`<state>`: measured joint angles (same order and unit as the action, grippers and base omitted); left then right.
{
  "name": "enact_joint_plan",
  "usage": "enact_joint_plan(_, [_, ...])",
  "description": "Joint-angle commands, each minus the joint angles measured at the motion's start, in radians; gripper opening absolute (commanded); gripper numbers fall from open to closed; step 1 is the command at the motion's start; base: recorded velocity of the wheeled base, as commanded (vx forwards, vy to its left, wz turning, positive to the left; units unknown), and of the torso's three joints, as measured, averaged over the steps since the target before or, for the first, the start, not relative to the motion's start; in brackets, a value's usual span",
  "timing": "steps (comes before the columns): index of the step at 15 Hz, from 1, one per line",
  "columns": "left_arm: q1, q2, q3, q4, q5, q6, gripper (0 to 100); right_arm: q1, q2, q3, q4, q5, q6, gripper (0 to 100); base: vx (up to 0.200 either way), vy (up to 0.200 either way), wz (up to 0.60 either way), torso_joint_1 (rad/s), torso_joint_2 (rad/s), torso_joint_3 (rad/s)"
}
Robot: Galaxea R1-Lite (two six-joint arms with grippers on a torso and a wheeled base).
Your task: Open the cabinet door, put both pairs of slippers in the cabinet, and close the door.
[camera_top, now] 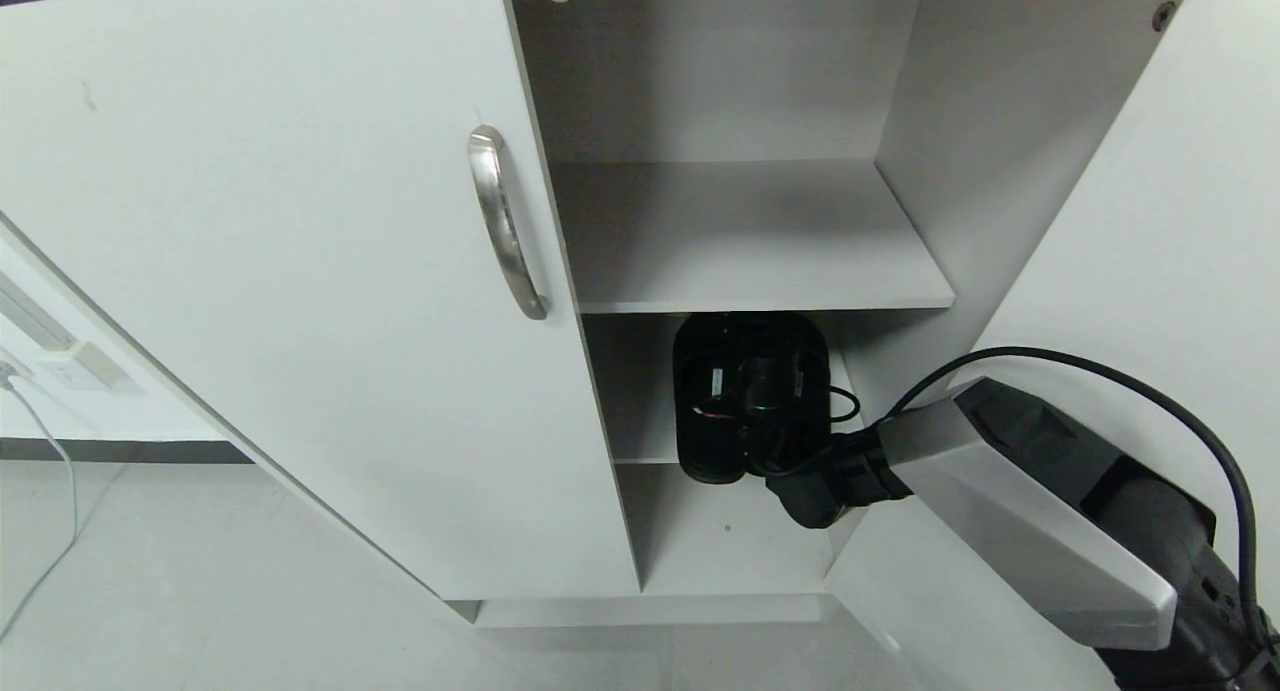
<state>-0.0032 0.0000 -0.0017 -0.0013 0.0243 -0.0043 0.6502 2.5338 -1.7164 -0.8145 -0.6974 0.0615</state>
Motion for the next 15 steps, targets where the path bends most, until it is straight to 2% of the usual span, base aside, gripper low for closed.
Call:
enact_joint_plan(1, [0.000, 0.002, 0.000, 0.000, 0.000, 0.000, 0, -0.003, 0.010, -0.005, 0.000, 0.001, 0.000, 0, 0.000, 0.000, 0.00, 0.000, 0.00, 0.000])
enact_joint_plan(4, [0.000, 0.002, 0.000, 0.000, 0.000, -0.002, 0, -0.007, 0.019, -0.019, 0.005, -0.001, 0.000, 0, 0.000, 0.000, 0.00, 0.000, 0.00, 0.000])
enact_joint_plan(5, [0.000, 0.002, 0.000, 0.000, 0.000, -0.002, 0, -0.007, 0.020, -0.020, 0.005, -0.001, 0.000, 100, 0.000, 0.000, 0.00, 0.000, 0.00, 0.000])
enact_joint_plan(9, [0.000, 0.002, 0.000, 0.000, 0.000, -0.002, 0, -0.004, 0.008, 0.014, -0.002, -0.004, 0.000, 100, 0.000, 0.000, 0.00, 0.000, 0.00, 0.000])
enact_joint_plan(11, [0.000, 0.002, 0.000, 0.000, 0.000, -0.002, 0, 0.012, -0.043, 0.093, -0.012, -0.014, 0.000, 100, 0.000, 0.000, 0.00, 0.000, 0.00, 0.000])
enact_joint_plan(15, [0.000, 0.002, 0.000, 0.000, -0.001, 0.000, 0, 0.081, -0.218, 0.382, -0.130, -0.031, 0.000, 100, 0.000, 0.000, 0.00, 0.000, 0.00, 0.000])
